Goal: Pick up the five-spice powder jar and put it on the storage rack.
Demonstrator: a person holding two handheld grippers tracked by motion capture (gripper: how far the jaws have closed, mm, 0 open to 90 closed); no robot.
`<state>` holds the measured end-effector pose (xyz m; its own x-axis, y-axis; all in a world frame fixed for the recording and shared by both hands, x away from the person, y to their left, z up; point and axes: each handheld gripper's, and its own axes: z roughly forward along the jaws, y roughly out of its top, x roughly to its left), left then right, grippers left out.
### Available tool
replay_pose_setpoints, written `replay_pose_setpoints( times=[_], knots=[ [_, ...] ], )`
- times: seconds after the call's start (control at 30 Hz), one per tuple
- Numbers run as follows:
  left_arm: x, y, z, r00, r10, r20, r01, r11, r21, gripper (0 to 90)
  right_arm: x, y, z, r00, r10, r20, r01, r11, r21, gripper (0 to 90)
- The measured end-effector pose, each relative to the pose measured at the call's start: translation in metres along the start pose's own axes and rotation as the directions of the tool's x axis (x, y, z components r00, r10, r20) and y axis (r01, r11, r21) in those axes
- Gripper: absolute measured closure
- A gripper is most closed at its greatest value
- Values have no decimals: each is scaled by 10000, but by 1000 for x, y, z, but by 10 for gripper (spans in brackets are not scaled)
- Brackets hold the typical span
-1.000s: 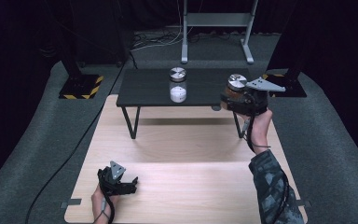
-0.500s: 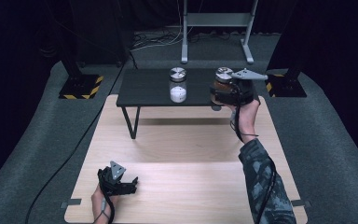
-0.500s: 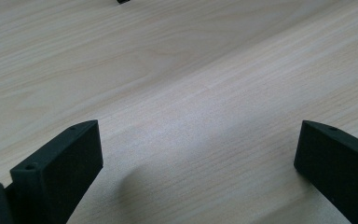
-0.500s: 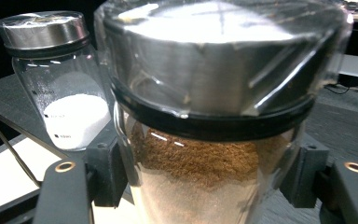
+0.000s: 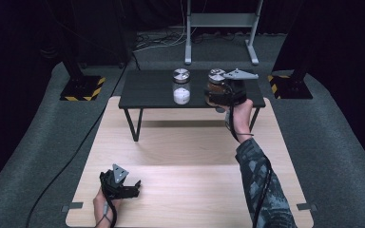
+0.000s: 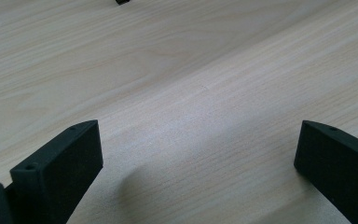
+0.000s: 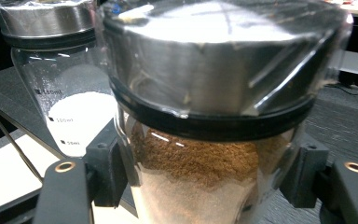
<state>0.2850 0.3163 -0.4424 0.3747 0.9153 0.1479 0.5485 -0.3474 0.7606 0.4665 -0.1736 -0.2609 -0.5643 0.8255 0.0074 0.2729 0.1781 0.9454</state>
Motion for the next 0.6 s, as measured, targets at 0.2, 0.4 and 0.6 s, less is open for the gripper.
replay_pose_setpoints(
  times=[0.2,0.4,0.6],
  knots=[
    [0,0,0,10000,21,-15,-21,10000,-4,6,3,2,7,9999,-124,-33,125,9999,71,300],
    [-1,0,0,10000,24,-26,-24,10000,-21,6,6,3,14,9998,-178,-134,179,9998,78,300],
    [0,0,0,10000,29,-13,-29,10000,-13,6,8,2,18,9997,-211,-143,212,9997,81,300]
  ],
)
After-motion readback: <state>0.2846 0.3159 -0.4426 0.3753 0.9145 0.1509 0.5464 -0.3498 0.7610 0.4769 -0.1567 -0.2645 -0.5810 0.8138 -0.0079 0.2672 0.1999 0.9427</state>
